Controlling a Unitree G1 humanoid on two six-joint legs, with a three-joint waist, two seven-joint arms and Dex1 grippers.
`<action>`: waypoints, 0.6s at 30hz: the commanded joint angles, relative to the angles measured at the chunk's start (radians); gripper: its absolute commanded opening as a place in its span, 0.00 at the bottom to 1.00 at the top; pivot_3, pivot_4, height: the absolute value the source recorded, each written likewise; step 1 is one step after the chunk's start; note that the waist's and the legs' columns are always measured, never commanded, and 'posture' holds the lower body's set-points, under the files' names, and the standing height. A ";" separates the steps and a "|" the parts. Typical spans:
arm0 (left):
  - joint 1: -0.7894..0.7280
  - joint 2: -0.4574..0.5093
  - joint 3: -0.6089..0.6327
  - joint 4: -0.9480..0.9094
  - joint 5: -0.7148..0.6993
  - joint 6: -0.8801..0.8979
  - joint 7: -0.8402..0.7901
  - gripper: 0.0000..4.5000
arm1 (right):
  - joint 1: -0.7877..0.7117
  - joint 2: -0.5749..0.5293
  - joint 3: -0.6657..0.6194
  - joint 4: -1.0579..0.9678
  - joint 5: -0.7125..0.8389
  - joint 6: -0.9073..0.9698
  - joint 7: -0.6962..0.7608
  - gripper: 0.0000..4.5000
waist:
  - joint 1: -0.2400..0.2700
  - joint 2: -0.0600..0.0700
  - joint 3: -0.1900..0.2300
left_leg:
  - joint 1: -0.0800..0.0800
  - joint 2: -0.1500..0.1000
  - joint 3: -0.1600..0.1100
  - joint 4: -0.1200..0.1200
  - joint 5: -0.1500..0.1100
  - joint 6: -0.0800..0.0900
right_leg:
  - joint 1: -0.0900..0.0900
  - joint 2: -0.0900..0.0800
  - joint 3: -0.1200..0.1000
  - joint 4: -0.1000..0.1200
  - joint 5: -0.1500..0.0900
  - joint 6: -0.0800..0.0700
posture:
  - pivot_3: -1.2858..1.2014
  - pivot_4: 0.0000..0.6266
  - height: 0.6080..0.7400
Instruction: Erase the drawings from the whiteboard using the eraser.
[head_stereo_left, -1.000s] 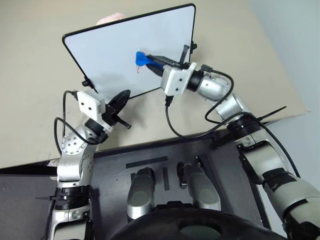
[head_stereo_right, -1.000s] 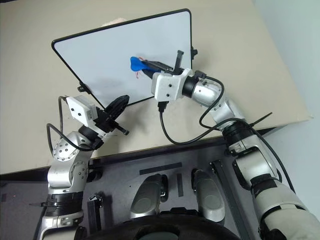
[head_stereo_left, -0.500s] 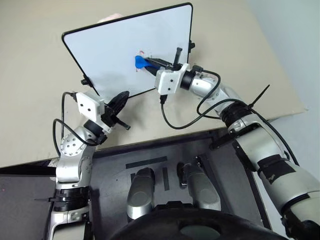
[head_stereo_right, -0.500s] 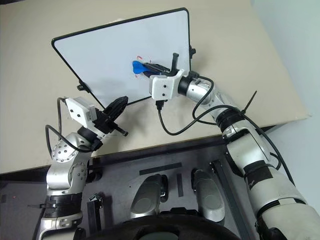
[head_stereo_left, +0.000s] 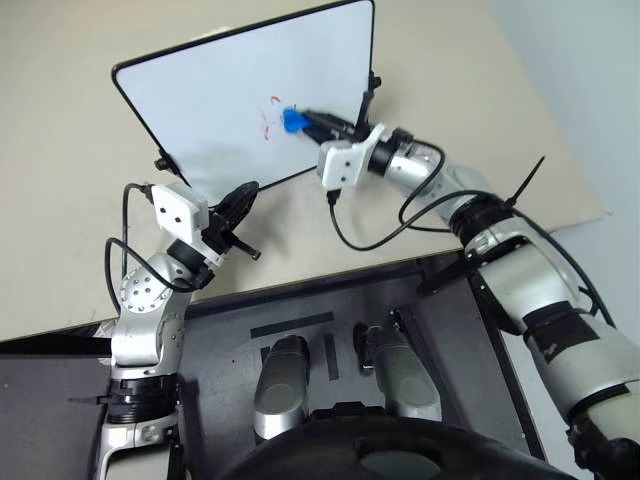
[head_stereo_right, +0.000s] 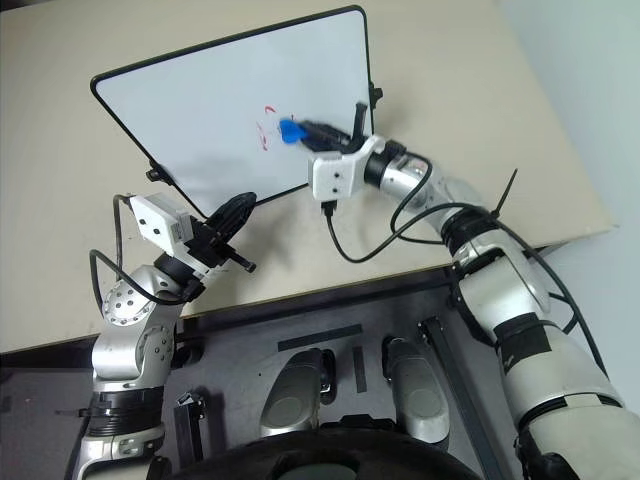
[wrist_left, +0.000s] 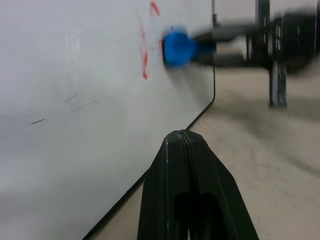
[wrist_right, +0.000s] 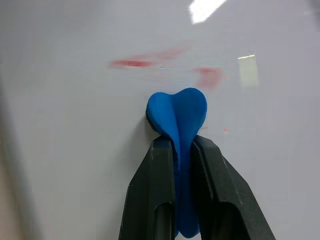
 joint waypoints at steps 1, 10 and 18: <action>-0.011 0.002 0.011 -0.031 -0.005 -0.017 0.002 0.00 | -0.042 -0.012 -0.042 -0.028 0.012 0.000 -0.080 0.05 | -0.002 0.000 0.000 | 0.001 0.000 0.000 0.000 0.000 0.000 | 0.000 0.000 0.000 0.000 0.001 0.001 | 0.52 0.24 1.00; -0.013 0.003 0.012 -0.026 -0.005 -0.015 0.001 0.00 | 0.008 0.049 0.006 -0.011 0.006 -0.020 -0.020 0.05 | -0.008 0.000 0.000 | 0.002 0.000 0.000 -0.002 0.000 -0.001 | -0.003 0.000 -0.001 -0.001 0.001 0.001 | 0.52 0.24 1.00; 0.000 0.008 0.021 -0.034 -0.004 -0.013 0.004 0.00 | 0.055 0.087 0.047 0.003 -0.014 -0.023 0.045 0.05 | -0.008 0.000 0.000 | 0.000 0.000 0.000 -0.002 -0.003 -0.004 | -0.006 0.000 -0.001 -0.002 0.000 0.000 | 0.52 0.24 1.00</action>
